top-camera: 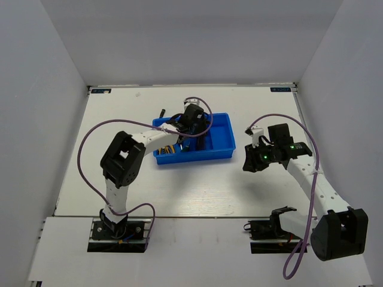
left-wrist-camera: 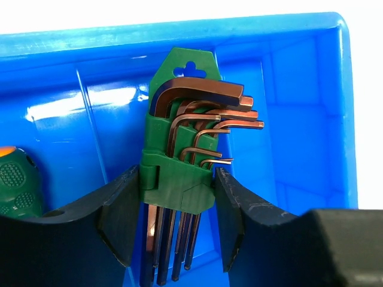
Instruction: Sort the tools into containers
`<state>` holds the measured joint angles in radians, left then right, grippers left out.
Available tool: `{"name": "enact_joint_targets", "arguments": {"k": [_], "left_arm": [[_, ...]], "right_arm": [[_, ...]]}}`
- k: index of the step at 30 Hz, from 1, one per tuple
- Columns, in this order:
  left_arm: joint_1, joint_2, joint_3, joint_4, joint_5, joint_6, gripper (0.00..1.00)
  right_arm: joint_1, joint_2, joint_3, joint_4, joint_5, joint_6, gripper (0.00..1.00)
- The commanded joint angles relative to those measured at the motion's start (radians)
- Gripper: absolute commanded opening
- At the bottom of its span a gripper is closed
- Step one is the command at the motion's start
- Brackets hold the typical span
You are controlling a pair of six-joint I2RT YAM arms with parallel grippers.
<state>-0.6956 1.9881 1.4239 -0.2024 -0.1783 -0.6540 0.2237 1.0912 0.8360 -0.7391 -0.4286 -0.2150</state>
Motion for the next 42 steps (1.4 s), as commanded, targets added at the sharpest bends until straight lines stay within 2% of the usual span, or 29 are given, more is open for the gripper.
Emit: {"name": "enact_joint_targets", "arguments": {"k": [1, 2, 4, 9, 10, 11, 12, 17, 22, 23, 24, 25, 27, 29, 31, 32, 33, 34, 35, 37, 39, 40, 41, 42], "left_arm": [[-0.001, -0.112, 0.006, 0.049, 0.039, 0.011, 0.46], [-0.001, -0.112, 0.006, 0.049, 0.049, 0.011, 0.46], [-0.001, -0.121, -0.003, 0.049, 0.059, 0.011, 0.55], [-0.001, -0.13, -0.003, 0.04, 0.086, 0.03, 0.56], [-0.001, -0.13, -0.003, 0.04, 0.086, 0.03, 0.64], [-0.001, -0.13, 0.007, 0.04, 0.086, 0.03, 0.65], [-0.001, -0.13, 0.007, 0.04, 0.086, 0.039, 0.7], [-0.001, -0.14, 0.043, 0.02, 0.063, 0.039, 0.74], [-0.01, -0.208, 0.062, 0.029, 0.053, 0.092, 0.74], [-0.01, -0.228, 0.063, 0.029, 0.043, 0.115, 0.74], [-0.022, -0.257, 0.101, 0.012, 0.034, 0.141, 0.67], [-0.034, -0.258, 0.13, -0.017, 0.014, 0.193, 0.62], [-0.056, -0.208, 0.264, -0.191, -0.041, 0.246, 0.51], [-0.068, -0.145, 0.357, -0.369, -0.084, 0.292, 0.51], [-0.091, -0.086, 0.449, -0.442, -0.095, 0.292, 0.54], [-0.102, -0.057, 0.449, -0.442, -0.095, 0.303, 0.56], [-0.111, -0.057, 0.449, -0.431, -0.104, 0.303, 0.58], [-0.12, -0.048, 0.437, -0.416, -0.104, 0.303, 0.62], [-0.133, -0.048, 0.437, -0.401, -0.115, 0.303, 0.64], [-0.142, -0.048, 0.409, -0.356, -0.115, 0.313, 0.7], [-0.142, -0.057, 0.409, -0.332, -0.124, 0.327, 0.71], [-0.153, -0.057, 0.409, -0.322, -0.124, 0.336, 0.74], [-0.153, -0.057, 0.409, -0.313, -0.109, 0.337, 0.84], [-0.153, -0.057, 0.409, -0.313, -0.098, 0.352, 0.84]], "right_arm": [[0.0, 0.006, 0.026, -0.006, -0.007, -0.011, 0.33], [-0.003, 0.007, 0.028, -0.008, -0.006, -0.009, 0.33], [-0.003, 0.01, 0.026, -0.006, -0.002, -0.006, 0.33], [-0.004, 0.018, 0.028, -0.005, 0.002, -0.007, 0.33], [-0.004, 0.021, 0.025, -0.005, 0.002, -0.006, 0.33], [-0.006, 0.021, 0.026, -0.005, 0.001, -0.006, 0.33], [-0.003, 0.024, 0.025, -0.005, -0.001, -0.006, 0.33], [-0.003, 0.022, 0.025, -0.011, -0.001, -0.006, 0.33], [-0.003, 0.019, 0.023, -0.005, 0.002, -0.009, 0.33], [-0.006, 0.016, 0.023, 0.003, 0.008, -0.009, 0.28], [-0.007, 0.015, 0.017, 0.006, 0.011, -0.009, 0.2], [-0.006, 0.006, 0.011, 0.013, 0.027, -0.009, 0.0], [-0.009, 0.003, -0.006, 0.044, 0.076, -0.003, 0.0], [-0.017, -0.01, -0.029, 0.09, 0.109, -0.001, 0.0], [-0.021, -0.007, -0.058, 0.128, 0.155, -0.009, 0.0], [-0.029, -0.002, -0.067, 0.139, 0.195, -0.014, 0.05], [-0.029, 0.004, -0.083, 0.182, 0.218, -0.029, 0.18], [-0.033, 0.009, -0.09, 0.191, 0.281, -0.033, 0.33], [-0.041, 0.015, -0.095, 0.201, 0.301, -0.047, 0.53], [-0.052, 0.016, -0.11, 0.211, 0.361, -0.061, 0.58], [-0.066, -0.003, -0.139, 0.222, 0.386, -0.099, 0.59], [-0.079, -0.013, -0.173, 0.228, 0.416, -0.107, 0.59], [-0.087, -0.03, -0.182, 0.233, 0.422, -0.127, 0.59], [-0.102, -0.045, -0.19, 0.234, 0.424, -0.133, 0.59]]}}
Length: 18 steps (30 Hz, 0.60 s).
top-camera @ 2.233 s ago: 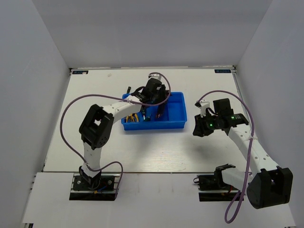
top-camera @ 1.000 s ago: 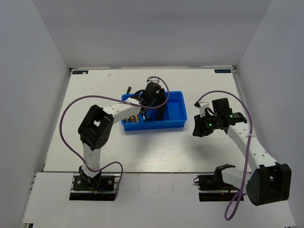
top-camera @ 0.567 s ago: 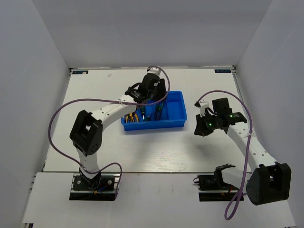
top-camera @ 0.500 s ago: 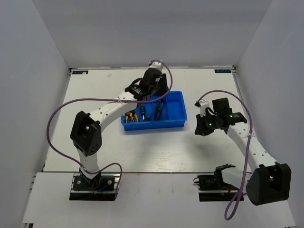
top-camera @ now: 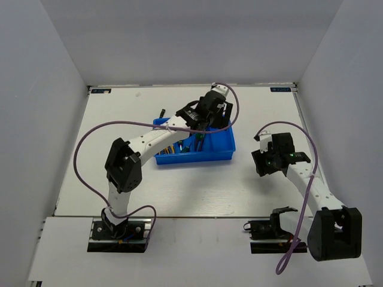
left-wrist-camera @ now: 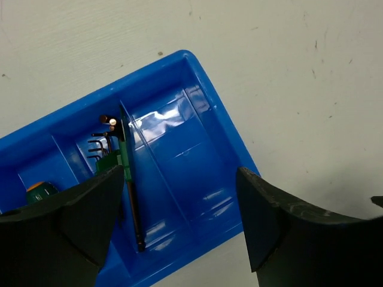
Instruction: Sort the tools into containers
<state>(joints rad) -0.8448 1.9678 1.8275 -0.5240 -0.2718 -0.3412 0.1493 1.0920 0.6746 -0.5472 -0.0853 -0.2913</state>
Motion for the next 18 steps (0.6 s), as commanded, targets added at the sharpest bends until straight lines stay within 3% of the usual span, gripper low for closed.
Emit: {"name": "enact_joint_targets", "arguments": {"k": [1, 7, 10, 11, 12, 13, 14, 16, 18], "left_arm": [[-0.013, -0.037, 0.006, 0.018, -0.004, 0.051, 0.86], [0.015, -0.171, -0.184, 0.146, -0.075, 0.065, 0.88], [0.073, -0.221, -0.276, 0.163, -0.212, 0.065, 0.74], [0.122, -0.221, -0.277, 0.163, -0.213, 0.065, 0.59], [0.122, -0.221, -0.264, 0.163, -0.213, 0.065, 0.51], [0.175, -0.21, -0.217, 0.148, -0.213, 0.074, 0.41], [0.2, -0.169, -0.185, 0.124, -0.213, 0.083, 0.15], [0.271, -0.095, -0.028, 0.069, -0.204, 0.094, 0.0], [0.314, 0.053, 0.106, -0.063, -0.204, 0.105, 0.0]], "right_arm": [[-0.033, -0.046, -0.036, 0.04, 0.081, -0.058, 0.59], [-0.129, -0.057, -0.05, 0.027, 0.049, -0.055, 0.58], [-0.167, -0.067, -0.046, 0.02, 0.009, -0.045, 0.49], [-0.177, -0.07, -0.052, 0.018, -0.026, -0.042, 0.41], [-0.182, -0.079, -0.052, 0.027, -0.037, -0.04, 0.41], [-0.185, -0.09, -0.055, 0.029, -0.059, -0.036, 0.32], [-0.186, -0.099, -0.056, 0.03, -0.067, -0.034, 0.29], [-0.192, -0.112, -0.064, 0.035, -0.094, -0.034, 0.24], [-0.197, -0.136, -0.075, 0.035, -0.112, -0.034, 0.24]]}}
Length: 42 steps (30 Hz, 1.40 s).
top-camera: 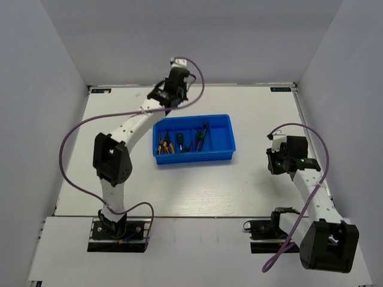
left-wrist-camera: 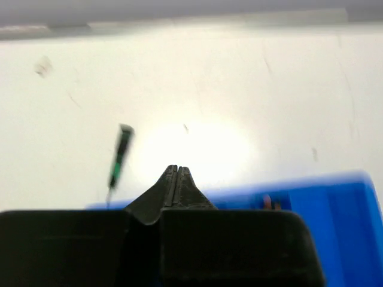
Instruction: Sort the tools into containers
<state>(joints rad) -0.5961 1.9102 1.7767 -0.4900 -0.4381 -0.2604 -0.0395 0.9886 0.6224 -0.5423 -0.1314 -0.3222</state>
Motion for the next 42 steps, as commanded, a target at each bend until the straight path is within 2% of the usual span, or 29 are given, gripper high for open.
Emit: {"name": "enact_joint_targets", "arguments": {"k": [1, 2, 3, 5, 7, 13, 17, 24, 29, 32, 42], "left_arm": [[0.106, 0.153, 0.262, -0.126, -0.037, 0.024, 0.05], [0.128, 0.188, 0.304, -0.154, -0.037, 0.033, 0.18], [0.149, 0.24, 0.329, -0.172, -0.012, 0.033, 0.37], [0.22, 0.279, 0.355, -0.182, 0.033, 0.033, 0.6], [0.264, 0.353, 0.392, -0.211, 0.099, 0.024, 0.67], [0.38, 0.435, 0.434, -0.217, 0.24, 0.012, 0.64], [0.404, 0.498, 0.53, -0.329, 0.297, 0.012, 0.64], [0.404, 0.397, 0.328, -0.26, 0.394, 0.022, 0.62], [0.404, 0.385, 0.369, -0.317, 0.418, 0.059, 0.62], [0.404, 0.357, 0.32, -0.317, 0.418, 0.082, 0.64], [0.395, 0.375, 0.319, -0.345, 0.45, 0.115, 0.64]], "right_arm": [[-0.01, -0.036, -0.029, 0.031, -0.071, -0.002, 0.24], [-0.011, -0.047, -0.03, 0.033, -0.076, -0.005, 0.24], [-0.013, -0.045, -0.03, 0.03, -0.083, -0.003, 0.24], [-0.022, -0.042, -0.026, 0.022, -0.085, 0.002, 0.24], [-0.029, -0.031, -0.026, 0.021, -0.088, 0.006, 0.26], [-0.063, 0.024, -0.02, 0.011, -0.088, 0.006, 0.26], [-0.103, 0.061, -0.018, 0.007, -0.082, 0.005, 0.26], [-0.167, 0.107, -0.016, 0.001, -0.105, 0.006, 0.26], [-0.195, 0.127, -0.009, -0.004, -0.122, 0.005, 0.26], [-0.207, 0.134, -0.01, -0.005, -0.132, 0.005, 0.26], [-0.244, 0.148, -0.004, -0.01, -0.162, 0.008, 0.26]]}}
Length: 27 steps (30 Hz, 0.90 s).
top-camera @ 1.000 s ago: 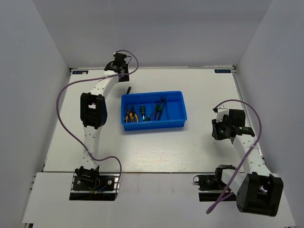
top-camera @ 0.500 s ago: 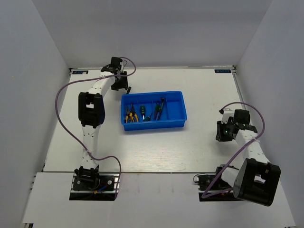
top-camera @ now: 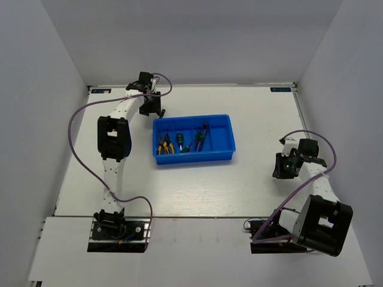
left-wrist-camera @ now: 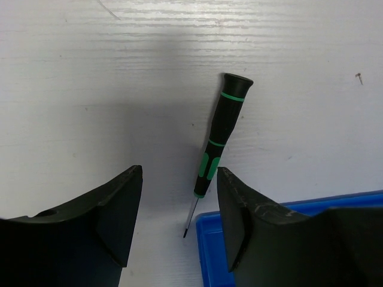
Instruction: Sort the tools into containers
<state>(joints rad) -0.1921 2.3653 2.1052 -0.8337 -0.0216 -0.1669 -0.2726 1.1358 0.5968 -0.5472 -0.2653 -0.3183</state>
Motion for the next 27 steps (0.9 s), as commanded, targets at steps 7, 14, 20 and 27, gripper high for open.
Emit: {"name": "enact_joint_targets", "arguments": {"k": [7, 14, 20, 27], "left_arm": [[-0.009, -0.071, -0.005, -0.012, 0.097, 0.041, 0.64], [-0.009, -0.02, 0.015, -0.035, 0.106, 0.052, 0.64], [-0.018, -0.02, 0.015, -0.053, 0.063, 0.061, 0.65], [-0.018, -0.008, -0.01, -0.051, 0.072, 0.07, 0.65]], "right_arm": [[-0.03, 0.013, 0.023, -0.01, -0.046, 0.007, 0.26], [-0.039, 0.019, 0.023, -0.008, -0.055, 0.005, 0.26], [-0.05, 0.028, 0.029, -0.007, -0.069, 0.012, 0.26], [-0.057, 0.025, 0.031, -0.007, -0.08, 0.013, 0.26]]}}
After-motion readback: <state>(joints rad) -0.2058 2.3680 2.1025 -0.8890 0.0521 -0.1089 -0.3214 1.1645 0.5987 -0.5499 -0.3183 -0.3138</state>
